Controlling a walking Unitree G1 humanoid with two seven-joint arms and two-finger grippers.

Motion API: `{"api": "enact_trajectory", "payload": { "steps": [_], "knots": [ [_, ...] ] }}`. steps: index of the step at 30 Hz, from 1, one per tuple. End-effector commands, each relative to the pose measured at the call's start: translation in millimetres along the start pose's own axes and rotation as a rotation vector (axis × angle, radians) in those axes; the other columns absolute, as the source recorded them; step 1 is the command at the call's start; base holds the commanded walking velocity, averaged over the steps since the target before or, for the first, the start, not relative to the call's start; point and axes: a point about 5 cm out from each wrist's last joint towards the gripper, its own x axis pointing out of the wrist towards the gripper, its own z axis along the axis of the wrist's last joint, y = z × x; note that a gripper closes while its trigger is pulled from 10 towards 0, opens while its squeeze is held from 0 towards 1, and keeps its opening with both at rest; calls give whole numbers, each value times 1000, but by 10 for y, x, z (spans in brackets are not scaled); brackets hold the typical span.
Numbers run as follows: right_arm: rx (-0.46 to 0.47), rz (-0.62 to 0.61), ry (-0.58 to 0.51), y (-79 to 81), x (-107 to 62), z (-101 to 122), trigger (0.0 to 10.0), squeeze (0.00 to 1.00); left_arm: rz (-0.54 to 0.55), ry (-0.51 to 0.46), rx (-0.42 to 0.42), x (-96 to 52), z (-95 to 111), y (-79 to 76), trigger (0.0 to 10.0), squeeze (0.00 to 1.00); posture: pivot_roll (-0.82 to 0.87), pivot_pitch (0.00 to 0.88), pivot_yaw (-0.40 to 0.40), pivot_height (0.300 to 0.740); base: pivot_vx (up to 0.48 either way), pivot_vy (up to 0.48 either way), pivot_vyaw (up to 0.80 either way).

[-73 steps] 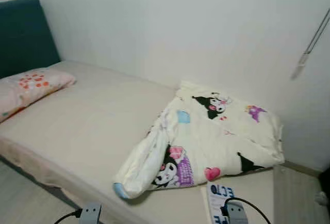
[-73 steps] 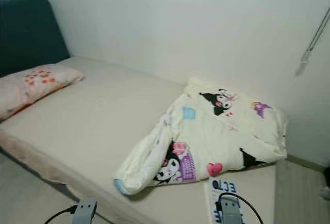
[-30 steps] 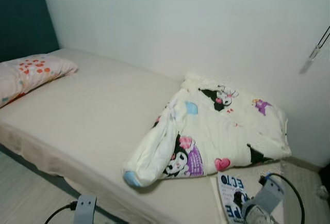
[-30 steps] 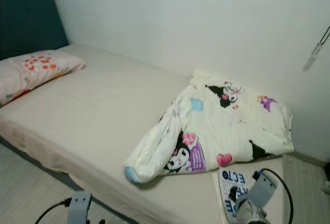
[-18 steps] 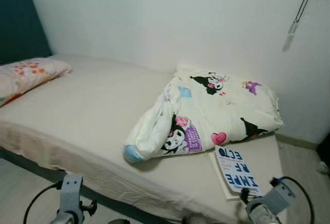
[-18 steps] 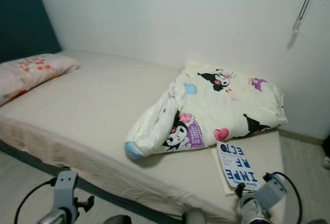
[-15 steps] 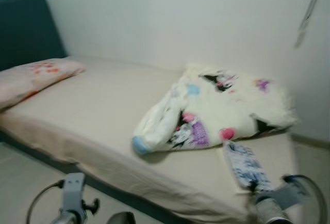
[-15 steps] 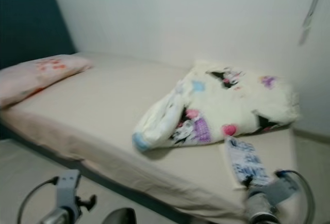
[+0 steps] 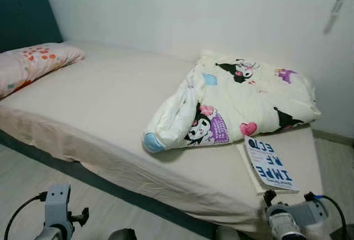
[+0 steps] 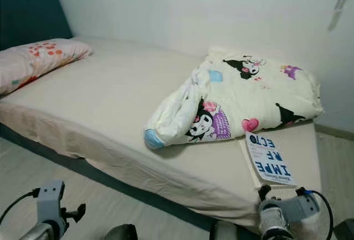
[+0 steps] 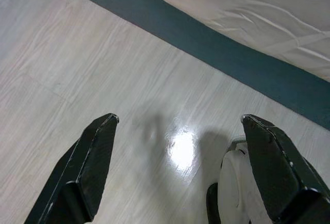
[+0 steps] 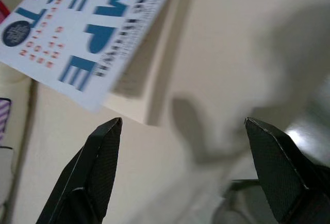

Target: Clean up the room

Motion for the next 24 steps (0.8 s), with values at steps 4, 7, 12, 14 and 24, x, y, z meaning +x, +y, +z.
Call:
{"api": "enact_trajectory", "payload": {
  "steps": [4, 7, 12, 14, 24],
  "knots": [
    [99, 51, -84, 72, 24, 205, 10000, 0, -42, 18, 47, -18, -67, -48, 10000, 0, 71, 62, -3, 581, 0, 0, 0],
    [175, 54, -156, 39, 31, 387, 10000, 0, -58, 30, 65, -64, -145, -27, 10000, 0, 80, 83, 2, 581, 0, 0, 0],
    [238, 18, -213, -96, 23, 527, 10000, 0, -58, 56, 86, -150, -259, 70, 10000, 0, 95, 124, 20, 581, 0, 0, 0],
    [250, 15, -216, -140, 19, 536, 10000, 0, -65, 72, 109, -199, -316, 121, 10000, 0, 103, 140, 31, 581, 0, 0, 0],
    [243, 119, -184, -82, 14, 426, 10000, 0, -79, 89, 147, -278, -390, 204, 10000, 0, 110, 169, 41, 581, 0, 0, 0]
  ]
}}
